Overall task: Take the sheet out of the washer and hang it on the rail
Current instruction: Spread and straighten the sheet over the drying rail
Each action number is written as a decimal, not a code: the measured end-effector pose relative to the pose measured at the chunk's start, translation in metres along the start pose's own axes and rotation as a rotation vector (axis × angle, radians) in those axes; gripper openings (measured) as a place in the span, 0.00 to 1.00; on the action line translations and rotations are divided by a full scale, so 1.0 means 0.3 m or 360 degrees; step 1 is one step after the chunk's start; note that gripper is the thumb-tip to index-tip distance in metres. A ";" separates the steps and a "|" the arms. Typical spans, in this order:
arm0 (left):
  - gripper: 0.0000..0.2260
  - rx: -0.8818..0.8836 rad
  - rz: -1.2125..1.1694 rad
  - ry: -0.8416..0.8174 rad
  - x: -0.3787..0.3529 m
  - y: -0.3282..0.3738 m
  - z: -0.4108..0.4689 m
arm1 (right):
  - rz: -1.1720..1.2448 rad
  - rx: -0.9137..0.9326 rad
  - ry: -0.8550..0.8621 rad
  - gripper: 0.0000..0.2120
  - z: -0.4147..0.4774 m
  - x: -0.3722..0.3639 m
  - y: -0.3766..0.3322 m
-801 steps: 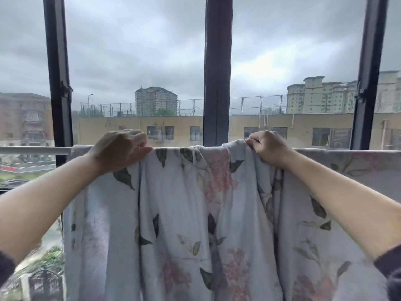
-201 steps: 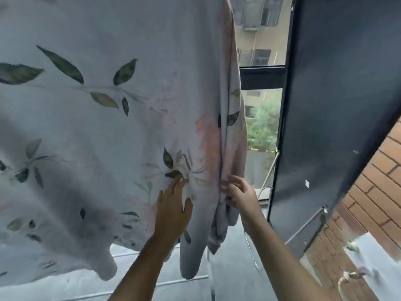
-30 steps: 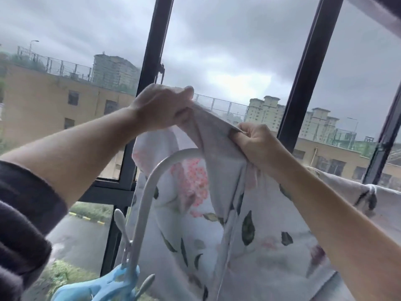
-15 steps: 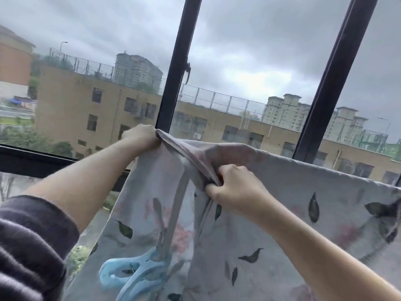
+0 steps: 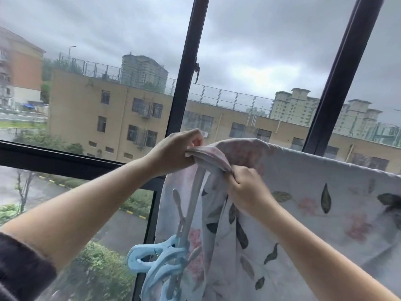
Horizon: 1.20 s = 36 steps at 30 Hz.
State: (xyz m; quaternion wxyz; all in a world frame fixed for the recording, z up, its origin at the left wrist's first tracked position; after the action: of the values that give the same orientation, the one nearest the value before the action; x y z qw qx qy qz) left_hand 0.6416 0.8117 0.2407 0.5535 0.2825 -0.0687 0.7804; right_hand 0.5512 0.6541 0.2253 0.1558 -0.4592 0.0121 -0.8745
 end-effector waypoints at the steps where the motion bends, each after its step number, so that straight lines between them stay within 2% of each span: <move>1: 0.06 -0.0055 0.0068 0.0055 0.018 0.017 0.006 | 0.0015 0.0009 0.0082 0.17 0.004 0.022 -0.001; 4: 0.07 -0.0007 0.0149 0.0290 0.075 0.031 0.038 | -0.0089 0.0005 0.0196 0.15 0.005 0.057 -0.005; 7: 0.08 0.0326 0.0254 0.0493 0.128 0.019 0.087 | -0.0454 -0.0088 -0.0011 0.09 -0.002 0.020 0.007; 10: 0.07 0.0643 0.0179 0.0535 0.175 -0.017 0.136 | -0.0703 -0.0171 -0.0257 0.07 -0.017 -0.036 0.053; 13: 0.06 0.0794 0.0117 0.0406 0.181 -0.046 0.160 | -0.0643 -0.0235 -0.0257 0.08 -0.029 -0.018 0.091; 14: 0.07 0.0828 0.0166 0.0346 0.186 -0.055 0.166 | -0.0570 -0.0240 -0.0196 0.08 -0.022 0.010 0.095; 16: 0.09 0.0866 0.0234 0.0292 0.217 -0.068 0.195 | -0.0405 -0.0148 0.0119 0.09 0.004 0.110 0.076; 18: 0.10 0.0877 0.0267 0.0377 0.265 -0.067 0.246 | -0.0172 0.0001 0.0555 0.14 0.038 0.242 0.041; 20: 0.07 0.0934 0.0313 0.0516 0.288 -0.083 0.267 | 0.0114 0.0069 0.0742 0.16 0.073 0.316 0.007; 21: 0.07 0.1014 0.0341 0.0473 0.279 -0.100 0.257 | 0.0222 0.0066 0.0678 0.16 0.094 0.313 -0.011; 24: 0.07 0.1381 0.0381 -0.0258 0.154 -0.172 0.139 | 0.0411 0.0000 0.0128 0.15 0.111 0.172 -0.059; 25: 0.08 0.1387 0.0427 -0.0361 0.143 -0.192 0.119 | 0.0473 -0.0014 0.0045 0.16 0.119 0.140 -0.074; 27: 0.08 0.1279 0.0595 -0.0189 0.195 -0.205 0.168 | 0.0660 -0.0051 0.0112 0.18 0.168 0.156 -0.107; 30: 0.10 0.1263 0.0729 0.0317 0.322 -0.207 0.260 | 0.0882 -0.0065 0.0458 0.16 0.285 0.259 -0.156; 31: 0.11 0.1317 0.0756 0.0315 0.332 -0.204 0.255 | 0.0866 -0.0041 0.0476 0.15 0.309 0.268 -0.174; 32: 0.12 0.1389 0.0758 0.0169 0.315 -0.207 0.231 | 0.0799 -0.0011 0.0389 0.13 0.322 0.246 -0.192; 34: 0.12 0.1534 0.0623 -0.0322 0.217 -0.211 0.119 | 0.0677 0.0030 -0.0010 0.12 0.303 0.137 -0.213; 35: 0.10 0.1588 0.0543 -0.0486 0.165 -0.208 0.056 | 0.0632 0.0032 -0.0202 0.12 0.282 0.076 -0.211; 36: 0.09 0.1614 0.0477 -0.0531 0.126 -0.218 0.009 | 0.0578 0.0046 -0.0312 0.12 0.261 0.033 -0.209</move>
State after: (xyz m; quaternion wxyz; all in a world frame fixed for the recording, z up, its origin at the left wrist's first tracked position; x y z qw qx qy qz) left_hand 0.6931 0.8665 0.2490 0.2126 0.6207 0.1894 0.7306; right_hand 0.5928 0.7205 0.2888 0.3178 -0.5302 0.0669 -0.7832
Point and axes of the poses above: each hand's wrist, its own z-axis towards the middle knuckle, its own x-axis out of the back of the hand, y = z × x, the point moved 5 cm from there along z, towards the middle knuckle, and after that the axes turned 7 degrees about -z, right-handed, at the moved point
